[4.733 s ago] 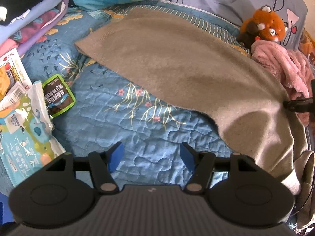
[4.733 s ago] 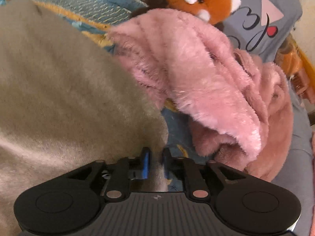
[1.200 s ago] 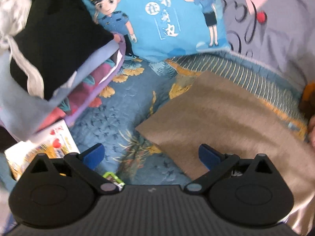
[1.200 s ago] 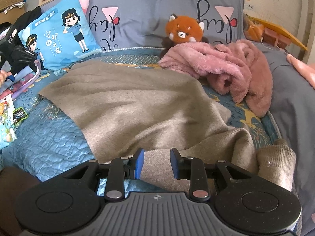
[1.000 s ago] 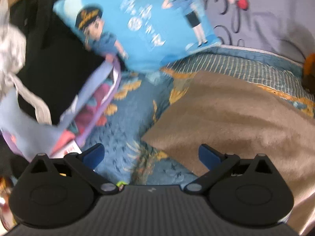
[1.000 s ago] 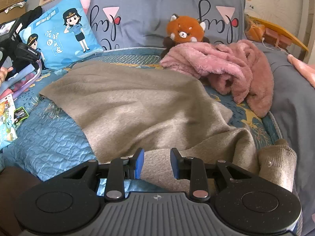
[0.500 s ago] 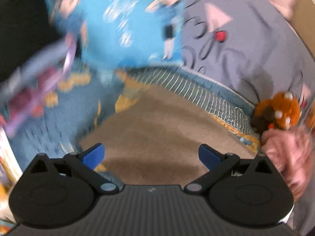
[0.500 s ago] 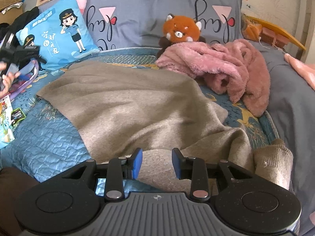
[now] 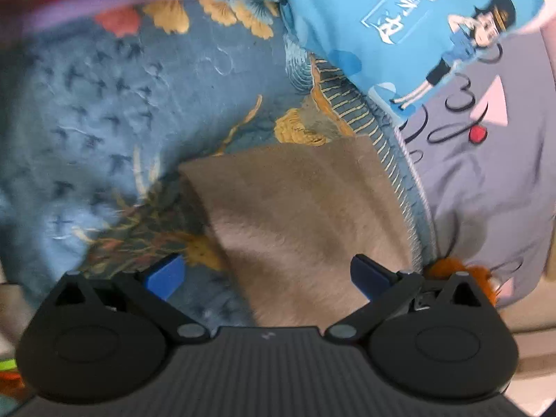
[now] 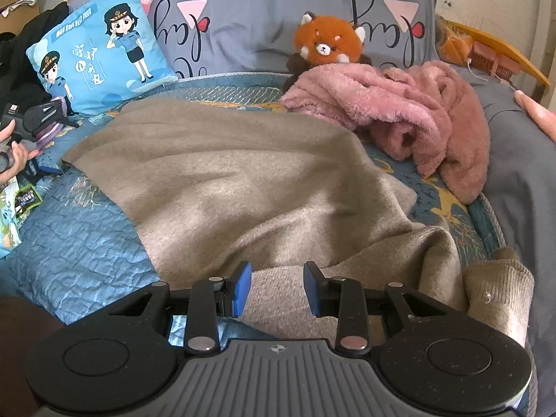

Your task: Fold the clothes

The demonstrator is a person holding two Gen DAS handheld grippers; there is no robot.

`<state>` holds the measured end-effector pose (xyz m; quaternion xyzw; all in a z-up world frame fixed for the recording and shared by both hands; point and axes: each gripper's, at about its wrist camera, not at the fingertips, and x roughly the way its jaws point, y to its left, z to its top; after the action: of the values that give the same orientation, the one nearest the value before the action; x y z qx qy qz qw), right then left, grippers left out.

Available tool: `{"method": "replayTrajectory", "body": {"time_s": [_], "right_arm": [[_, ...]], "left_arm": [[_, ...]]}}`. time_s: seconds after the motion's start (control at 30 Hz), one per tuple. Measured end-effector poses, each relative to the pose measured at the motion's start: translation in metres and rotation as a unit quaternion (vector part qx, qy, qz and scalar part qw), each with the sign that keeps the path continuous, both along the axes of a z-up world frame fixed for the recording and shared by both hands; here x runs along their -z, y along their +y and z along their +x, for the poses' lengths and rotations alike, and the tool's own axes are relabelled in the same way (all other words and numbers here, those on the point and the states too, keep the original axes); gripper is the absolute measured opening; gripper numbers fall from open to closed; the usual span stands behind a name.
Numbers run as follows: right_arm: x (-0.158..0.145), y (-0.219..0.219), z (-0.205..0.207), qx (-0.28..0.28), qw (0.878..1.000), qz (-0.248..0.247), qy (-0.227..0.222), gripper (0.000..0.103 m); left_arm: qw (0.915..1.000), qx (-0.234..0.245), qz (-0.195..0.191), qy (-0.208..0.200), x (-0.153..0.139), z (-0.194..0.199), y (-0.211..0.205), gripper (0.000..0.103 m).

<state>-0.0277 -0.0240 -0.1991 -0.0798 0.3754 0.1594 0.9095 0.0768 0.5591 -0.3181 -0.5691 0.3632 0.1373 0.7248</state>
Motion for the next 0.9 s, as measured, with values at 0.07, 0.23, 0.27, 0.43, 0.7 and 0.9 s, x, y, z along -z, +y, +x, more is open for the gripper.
{"method": "replayTrajectory", "body": {"time_s": [0.07,0.23,0.27,0.43,0.7,0.9], "right_arm": [[0.001,0.000,0.000,0.001,1.000,-0.005,0.000,0.032],[0.005,-0.001,0.006,0.007,1.000,-0.012,0.008,0.032],[0.006,-0.002,0.008,0.008,1.000,-0.013,0.010,0.032],[0.009,0.004,0.012,0.002,1.000,-0.019,0.015,0.032],[0.009,0.011,0.011,-0.010,0.999,-0.039,0.010,0.033],[0.011,0.016,0.010,-0.014,0.999,-0.034,0.014,0.033]], "left_arm": [[1.0000,0.003,0.002,0.007,0.007,0.009,0.001,0.103],[0.9999,-0.012,0.005,0.005,0.022,0.018,0.004,0.103],[0.9999,-0.012,0.007,0.004,0.024,0.019,0.005,0.103],[0.9978,0.011,0.062,0.019,0.028,0.030,0.000,0.103],[0.9931,-0.020,0.094,0.067,0.032,0.050,-0.004,0.103],[0.9927,-0.044,0.110,0.021,0.015,0.041,0.000,0.047]]}}
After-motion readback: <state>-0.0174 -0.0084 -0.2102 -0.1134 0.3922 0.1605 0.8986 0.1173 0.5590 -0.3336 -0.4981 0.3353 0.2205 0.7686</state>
